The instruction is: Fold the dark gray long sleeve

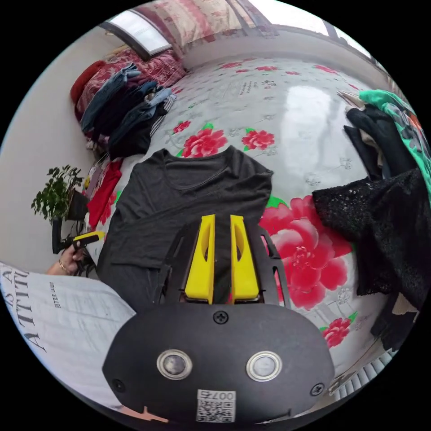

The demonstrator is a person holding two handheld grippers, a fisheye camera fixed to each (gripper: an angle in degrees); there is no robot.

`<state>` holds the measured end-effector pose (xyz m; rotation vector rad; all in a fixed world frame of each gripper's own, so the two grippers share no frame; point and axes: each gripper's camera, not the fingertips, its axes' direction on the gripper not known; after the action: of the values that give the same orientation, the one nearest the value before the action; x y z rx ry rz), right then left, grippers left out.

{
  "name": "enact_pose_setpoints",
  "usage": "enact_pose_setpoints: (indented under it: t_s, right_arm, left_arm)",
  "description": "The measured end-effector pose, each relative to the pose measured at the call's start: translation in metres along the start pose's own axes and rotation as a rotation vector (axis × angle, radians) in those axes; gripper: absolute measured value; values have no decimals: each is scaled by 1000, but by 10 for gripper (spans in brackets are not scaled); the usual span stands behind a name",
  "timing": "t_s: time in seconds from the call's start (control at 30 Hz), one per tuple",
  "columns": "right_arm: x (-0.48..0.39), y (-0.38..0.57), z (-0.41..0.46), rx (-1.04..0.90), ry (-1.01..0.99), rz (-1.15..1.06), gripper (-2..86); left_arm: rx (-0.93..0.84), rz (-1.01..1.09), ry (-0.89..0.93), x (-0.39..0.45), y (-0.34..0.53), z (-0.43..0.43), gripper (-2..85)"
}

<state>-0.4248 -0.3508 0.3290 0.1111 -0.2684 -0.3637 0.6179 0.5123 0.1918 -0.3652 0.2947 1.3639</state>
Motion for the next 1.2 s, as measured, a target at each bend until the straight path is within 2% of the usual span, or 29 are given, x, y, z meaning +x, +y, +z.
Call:
enact_pose_setpoints:
  t_s: [0.1,0.2,0.33,0.43,0.57,0.67,0.73,0.8,0.83,0.93,1.03,1.2]
  right_arm:
    - [-19,39,4,-67,-24,-44,52]
    - [-13,91,-5,-101,-65,23,62]
    - [-11,166,-16,-191,19,43,78]
    - [-18,207,-20,-201,75,49,84]
    - [-28,229,6,-279,45,45,78]
    - [-44,230,16,-283,244,15,46]
    - [-49,222,15,-284,217,-41,20]
    - [-43,212,7,-252,170,-38,12]
    - [-38,203,-4,-196,153,-23,10]
    - [-21,178,-36,-26,90,49,19]
    - [-6,163,-48,20,3,126,47]
    - [0,184,-30,-103,14,116,85]
  left_arm:
    - [14,-10,-20,2,21,-9,68]
    - [-22,-29,-66,-7,56,-18,81]
    - [-83,-75,-174,-30,110,-33,75]
    - [-110,-134,-163,-42,135,-36,75]
    - [-187,-88,-158,-28,141,-8,72]
    - [-260,-7,-298,-7,131,10,53]
    - [-282,25,-312,-4,127,10,20]
    - [-221,74,-264,-4,124,2,12]
    - [-174,70,-185,-10,119,-6,12]
    - [-40,-55,33,-38,99,-26,12]
    - [20,-145,191,-60,85,-28,14]
    - [-17,-78,135,-69,93,-23,15]
